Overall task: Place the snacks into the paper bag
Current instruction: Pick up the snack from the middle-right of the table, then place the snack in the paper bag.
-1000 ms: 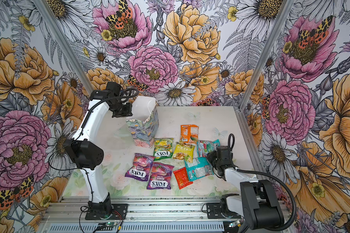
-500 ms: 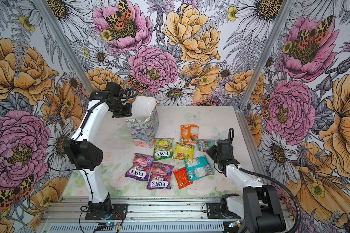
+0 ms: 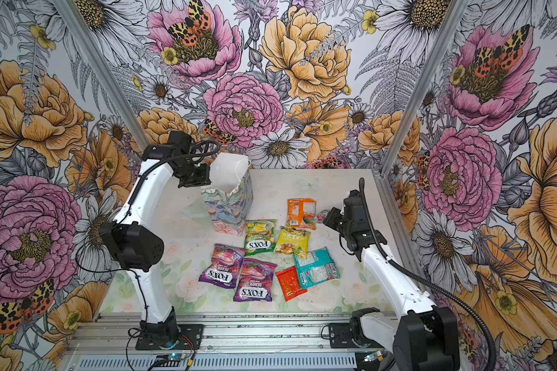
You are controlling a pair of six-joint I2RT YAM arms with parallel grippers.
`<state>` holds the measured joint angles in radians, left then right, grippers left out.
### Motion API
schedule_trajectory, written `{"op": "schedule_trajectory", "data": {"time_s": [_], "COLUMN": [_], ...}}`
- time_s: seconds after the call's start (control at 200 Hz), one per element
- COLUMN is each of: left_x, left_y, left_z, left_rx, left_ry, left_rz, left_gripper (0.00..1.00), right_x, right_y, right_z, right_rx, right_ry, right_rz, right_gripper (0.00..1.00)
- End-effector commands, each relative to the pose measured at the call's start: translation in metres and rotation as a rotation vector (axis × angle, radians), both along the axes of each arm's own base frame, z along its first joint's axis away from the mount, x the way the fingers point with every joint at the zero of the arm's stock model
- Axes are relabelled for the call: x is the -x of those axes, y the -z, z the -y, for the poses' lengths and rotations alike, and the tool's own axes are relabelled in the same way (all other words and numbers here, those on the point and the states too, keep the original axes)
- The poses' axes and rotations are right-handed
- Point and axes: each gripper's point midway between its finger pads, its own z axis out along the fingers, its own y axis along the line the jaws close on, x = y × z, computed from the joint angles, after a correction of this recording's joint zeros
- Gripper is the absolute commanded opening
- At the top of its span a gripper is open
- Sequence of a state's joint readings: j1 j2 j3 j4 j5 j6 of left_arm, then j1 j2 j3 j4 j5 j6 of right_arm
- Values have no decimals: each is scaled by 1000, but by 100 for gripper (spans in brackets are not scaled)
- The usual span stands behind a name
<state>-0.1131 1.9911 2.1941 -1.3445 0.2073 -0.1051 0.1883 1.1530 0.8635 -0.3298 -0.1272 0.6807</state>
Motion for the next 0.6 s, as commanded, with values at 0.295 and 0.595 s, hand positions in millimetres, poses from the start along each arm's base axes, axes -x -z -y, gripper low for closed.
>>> {"op": "schedule_trajectory", "data": {"time_s": [0.295,0.595], "left_x": [0,0], "left_y": [-16,-17], "left_z": [2,6], "left_rx": [49,69], "left_ry": [-1,15], "left_rz": [45,43], "left_gripper": [0,0], "right_x": [-27,-60], "right_y": [-114,-170], "right_z": [-88,-137], "right_rx": [59,65], "right_ry": [-307,-409], "right_rz": [231,354], "right_gripper": [0,0]}}
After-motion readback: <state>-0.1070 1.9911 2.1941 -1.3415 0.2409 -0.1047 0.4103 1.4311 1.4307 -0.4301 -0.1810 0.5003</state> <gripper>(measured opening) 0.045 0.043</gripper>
